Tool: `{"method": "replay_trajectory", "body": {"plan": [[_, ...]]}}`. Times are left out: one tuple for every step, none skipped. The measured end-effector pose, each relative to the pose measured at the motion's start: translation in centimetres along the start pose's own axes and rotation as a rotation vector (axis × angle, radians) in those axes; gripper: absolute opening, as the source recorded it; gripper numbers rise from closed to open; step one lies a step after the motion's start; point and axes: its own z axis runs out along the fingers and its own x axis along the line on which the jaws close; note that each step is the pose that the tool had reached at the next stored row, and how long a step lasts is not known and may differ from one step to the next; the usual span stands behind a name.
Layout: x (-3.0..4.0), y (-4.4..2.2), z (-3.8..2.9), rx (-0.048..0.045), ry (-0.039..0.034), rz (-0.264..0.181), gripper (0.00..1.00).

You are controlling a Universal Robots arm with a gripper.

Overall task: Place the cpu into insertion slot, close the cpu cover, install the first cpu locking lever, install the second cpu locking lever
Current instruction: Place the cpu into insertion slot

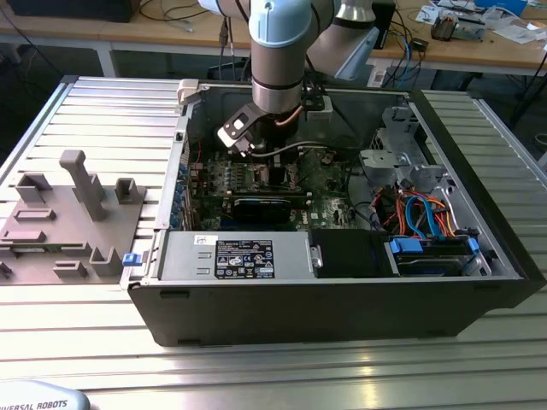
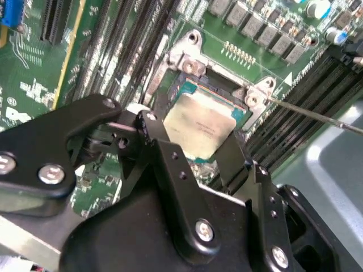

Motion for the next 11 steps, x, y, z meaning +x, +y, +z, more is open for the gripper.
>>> {"method": "replay_trajectory", "body": {"plan": [[-0.04,0.00,-0.02,0.0005,-0.0005,0.000,0.62],[-0.57,0.00,-0.05,0.0003,-0.0007,0.000,0.62],[-0.57,0.01,-0.05,-0.0027,0.0256,0.057,0.62],[-0.57,0.01,-0.05,-0.0032,0.0316,0.067,0.62],[-0.58,0.01,-0.06,-0.0034,0.0347,0.072,0.62],[-0.59,0.00,-0.07,-0.0036,0.0385,0.078,0.62],[-0.59,0.00,-0.08,-0.0037,0.0425,0.084,0.62],[-0.59,0.00,-0.08,-0.0040,0.0465,0.090,0.62],[-0.58,0.00,-0.07,-0.0044,0.0504,0.097,0.62],[-0.57,0.00,-0.05,-0.0050,0.0547,0.104,0.62],[-0.58,0.00,-0.07,-0.0055,0.0576,0.112,0.62]]}}
